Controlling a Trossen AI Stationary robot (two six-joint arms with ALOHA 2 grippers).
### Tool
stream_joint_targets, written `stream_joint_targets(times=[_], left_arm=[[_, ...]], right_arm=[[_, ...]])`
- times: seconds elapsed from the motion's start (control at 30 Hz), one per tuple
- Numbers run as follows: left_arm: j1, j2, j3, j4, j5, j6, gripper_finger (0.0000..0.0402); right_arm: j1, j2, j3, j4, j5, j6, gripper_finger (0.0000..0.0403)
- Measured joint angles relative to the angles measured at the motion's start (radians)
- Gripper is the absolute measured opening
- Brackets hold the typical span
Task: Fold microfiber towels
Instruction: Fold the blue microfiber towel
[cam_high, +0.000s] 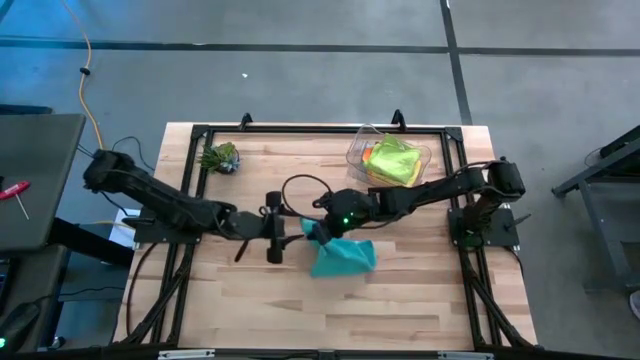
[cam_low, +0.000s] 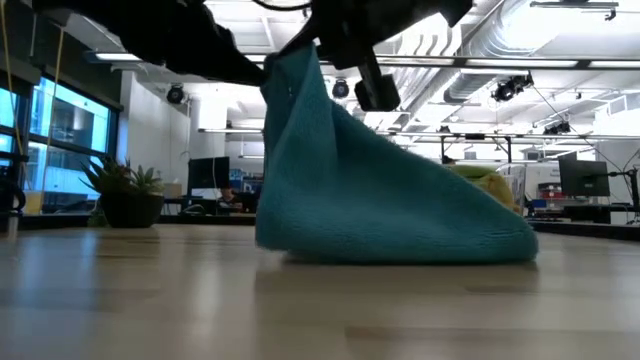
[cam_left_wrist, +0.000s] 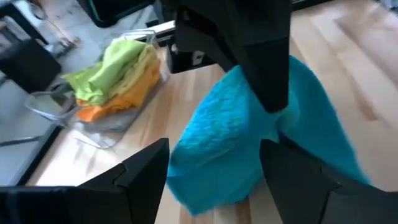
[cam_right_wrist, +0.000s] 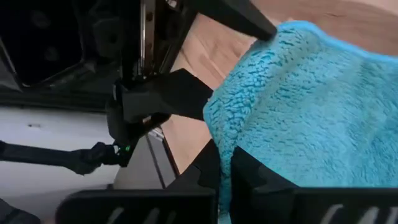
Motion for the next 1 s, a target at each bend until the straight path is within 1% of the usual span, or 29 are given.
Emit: stream_joint_targets(times=[0.1,0.17,0.27,0.33,0.43,0.5,0.63,0.7,0.77,0.87,0.93,1.0], left_arm=[[-0.029,0.006,0.000,0.010,-0.074,0.013,0.0239],[-0.043,0.005,0.000,0.018,-0.141,0.013,0.0237],[-0.048,0.005,0.000,0.028,-0.228,0.013,0.0237],[-0.041,0.005,0.000,0.051,-0.240,0.012,0.0237],[-0.035,0.005,0.000,0.095,-0.223,-0.005,0.0236],[-0.034,0.005,0.000,0.106,-0.233,0.009,0.0236],[-0.034,-0.007,0.000,0.157,-0.345,0.099,0.0236],[-0.044,-0.034,0.000,0.164,-0.368,0.141,0.0236],[-0.062,-0.073,0.000,0.122,-0.358,0.148,0.0236],[-0.086,-0.136,0.000,0.002,-0.345,0.118,0.0236],[-0.098,-0.178,0.000,-0.097,-0.348,0.044,0.0236],[-0.103,-0.200,0.000,-0.146,-0.324,-0.055,0.0236]], right_arm=[[-0.005,0.000,0.000,0.000,-0.012,0.026,0.0000],[-0.007,0.000,0.000,0.016,-0.028,0.027,0.0000],[-0.007,0.000,0.000,0.021,-0.029,0.038,0.0000],[-0.007,0.000,0.000,0.020,-0.019,0.044,0.0000],[-0.007,0.000,0.000,0.029,-0.011,0.045,0.0000],[-0.007,0.000,0.000,0.032,-0.010,0.045,0.0000],[-0.006,0.000,0.000,0.033,-0.009,0.045,0.0000],[-0.006,0.000,0.000,0.024,-0.007,0.043,0.0000],[-0.006,0.000,0.000,0.023,-0.006,0.040,0.0000],[-0.005,0.000,0.000,0.023,-0.006,0.035,0.0000],[-0.005,0.000,0.000,0.024,-0.006,0.035,0.0000],[-0.005,0.000,0.000,0.024,-0.006,0.033,0.0000]])
